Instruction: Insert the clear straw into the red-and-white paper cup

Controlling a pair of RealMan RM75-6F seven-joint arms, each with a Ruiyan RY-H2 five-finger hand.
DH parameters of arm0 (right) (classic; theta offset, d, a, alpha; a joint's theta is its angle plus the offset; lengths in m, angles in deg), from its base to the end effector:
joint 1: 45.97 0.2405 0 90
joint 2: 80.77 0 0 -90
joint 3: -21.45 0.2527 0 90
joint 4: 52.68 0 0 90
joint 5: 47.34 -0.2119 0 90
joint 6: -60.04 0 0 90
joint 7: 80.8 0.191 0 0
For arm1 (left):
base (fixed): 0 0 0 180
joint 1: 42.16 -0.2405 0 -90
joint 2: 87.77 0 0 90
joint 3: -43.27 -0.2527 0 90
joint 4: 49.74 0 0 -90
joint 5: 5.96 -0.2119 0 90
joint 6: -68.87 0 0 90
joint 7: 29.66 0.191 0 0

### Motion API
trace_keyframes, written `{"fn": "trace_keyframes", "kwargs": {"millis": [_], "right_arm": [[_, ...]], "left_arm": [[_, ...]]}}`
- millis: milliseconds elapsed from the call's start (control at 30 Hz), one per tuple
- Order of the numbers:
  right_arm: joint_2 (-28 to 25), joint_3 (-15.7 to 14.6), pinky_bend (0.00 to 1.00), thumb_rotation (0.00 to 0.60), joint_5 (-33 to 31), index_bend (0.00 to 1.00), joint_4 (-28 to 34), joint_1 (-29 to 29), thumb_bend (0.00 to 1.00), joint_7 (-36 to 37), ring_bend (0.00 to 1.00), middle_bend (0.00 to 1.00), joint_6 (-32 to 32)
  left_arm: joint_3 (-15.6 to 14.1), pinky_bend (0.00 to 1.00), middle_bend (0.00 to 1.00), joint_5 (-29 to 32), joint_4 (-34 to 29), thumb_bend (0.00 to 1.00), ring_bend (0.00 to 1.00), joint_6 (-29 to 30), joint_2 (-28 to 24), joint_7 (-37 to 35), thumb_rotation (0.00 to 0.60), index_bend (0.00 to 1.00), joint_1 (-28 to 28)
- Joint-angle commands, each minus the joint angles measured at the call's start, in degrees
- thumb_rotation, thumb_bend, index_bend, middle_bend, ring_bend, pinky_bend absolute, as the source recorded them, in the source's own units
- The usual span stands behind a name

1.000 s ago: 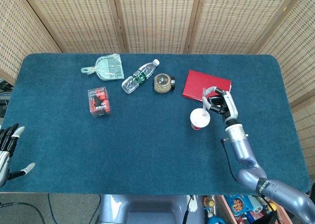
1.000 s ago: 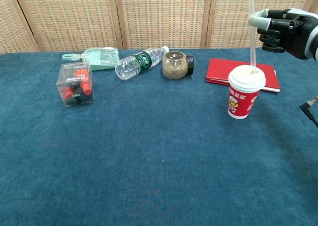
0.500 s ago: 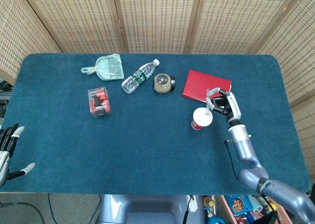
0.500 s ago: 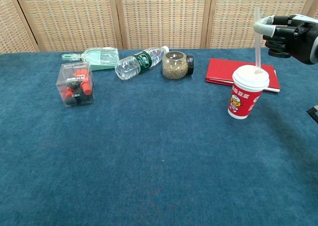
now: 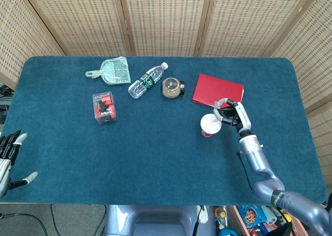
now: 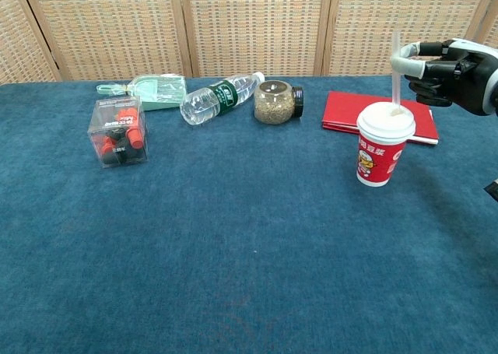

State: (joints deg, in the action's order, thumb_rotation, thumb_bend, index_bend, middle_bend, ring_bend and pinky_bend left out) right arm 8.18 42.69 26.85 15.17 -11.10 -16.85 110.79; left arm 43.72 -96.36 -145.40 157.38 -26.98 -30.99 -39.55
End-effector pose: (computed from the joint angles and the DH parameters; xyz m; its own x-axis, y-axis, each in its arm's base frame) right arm -0.2076 -0.4357 0.0266 -0.7262 -0.2361 0.6456 -0.6724 0.0487 -0.7385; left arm -0.2962 0.2063 0.1658 0.3787 0.0011 0.9255 0.9244 -0.0495 -0.3782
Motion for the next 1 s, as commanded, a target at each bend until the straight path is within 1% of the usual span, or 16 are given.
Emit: {"fn": "trace_keyframes", "kwargs": {"millis": [33,100,200,300,367,433,567,633,700,867,1000], "right_arm": [[0.0,-0.3,1.0,0.6,0.5,0.75,-0.4,0.1,0.58,0.5,0.88,0.95,0.2],[-0.1,-0.5,1.0,0.6,0.8,0.75,-0.5,0.2,0.56,1.0,0.88,0.94,0.3],[-0.1,-0.8,1.0,0.6,1.1,0.75,-0.9,0.3,0.51,1.5,0.88,0.94,0.4],[-0.1,-1.1,1.0,0.6,1.0,0.75,-1.4,0.3,0.49,1.7,0.88,0.94,0.4],[-0.3,-1.3,1.0,0.6,1.0,0.75,-1.6,0.3,0.46,1.8,0.88,0.94,0.2],[-0.4,-1.5,1.0,0.6,1.1,0.74,-1.9,0.3,0.4,1.6,0.88,0.95,0.1],[-0.3,-1.8,1.0,0.6,1.2,0.71,-2.6,0.3,0.34,0.9,0.88,0.96,0.4],[-0.2,-2.1,1.0,0.6,1.2,0.68,-3.1,0.3,0.28,-0.1,0.88,0.96,0.7],[-0.2,-2.2,1.0,0.6,1.0,0.66,-3.0,0.3,0.25,-0.1,0.88,0.95,0.7],[-0.2,-2.2,1.0,0.6,0.6,0.66,-3.0,0.3,0.25,-0.7,0.88,0.95,0.7],[-0.2,-2.3,1.0,0.6,0.4,0.61,-3.0,0.4,0.24,-1.3,0.88,0.95,0.8]], "left_arm": [[0.0,0.0,0.0,0.0,0.0,0.17,0.0,0.1,0.0,-0.1,0.6,0.0,0.0],[0.0,0.0,0.0,0.0,0.0,0.16,0.0,0.1,-0.1,-0.2,0.6,0.0,0.0],[-0.1,0.0,0.0,-0.1,0.0,0.17,0.0,0.1,-0.1,-0.2,0.6,0.0,0.0],[-0.1,0.0,0.0,-0.1,0.0,0.17,0.0,0.1,-0.1,-0.3,0.6,0.0,0.0],[0.0,0.0,0.0,-0.1,0.0,0.17,0.0,0.1,-0.1,-0.2,0.6,0.0,0.0],[-0.1,0.0,0.0,-0.1,0.0,0.17,0.0,0.0,-0.1,-0.2,0.6,0.0,0.0],[-0.1,0.0,0.0,-0.3,0.0,0.17,0.0,0.0,-0.1,-0.2,0.6,0.0,0.0],[-0.1,0.0,0.0,-0.3,0.0,0.17,0.0,0.0,0.0,0.0,0.6,0.0,0.0],[-0.1,0.0,0.0,-0.2,0.0,0.17,0.0,0.0,0.0,0.0,0.6,0.0,0.0],[-0.1,0.0,0.0,-0.3,0.0,0.17,0.0,0.0,0.0,0.0,0.6,0.0,0.1],[-0.1,0.0,0.0,-0.3,0.0,0.17,0.0,0.0,0.0,-0.1,0.6,0.0,0.1]]}}
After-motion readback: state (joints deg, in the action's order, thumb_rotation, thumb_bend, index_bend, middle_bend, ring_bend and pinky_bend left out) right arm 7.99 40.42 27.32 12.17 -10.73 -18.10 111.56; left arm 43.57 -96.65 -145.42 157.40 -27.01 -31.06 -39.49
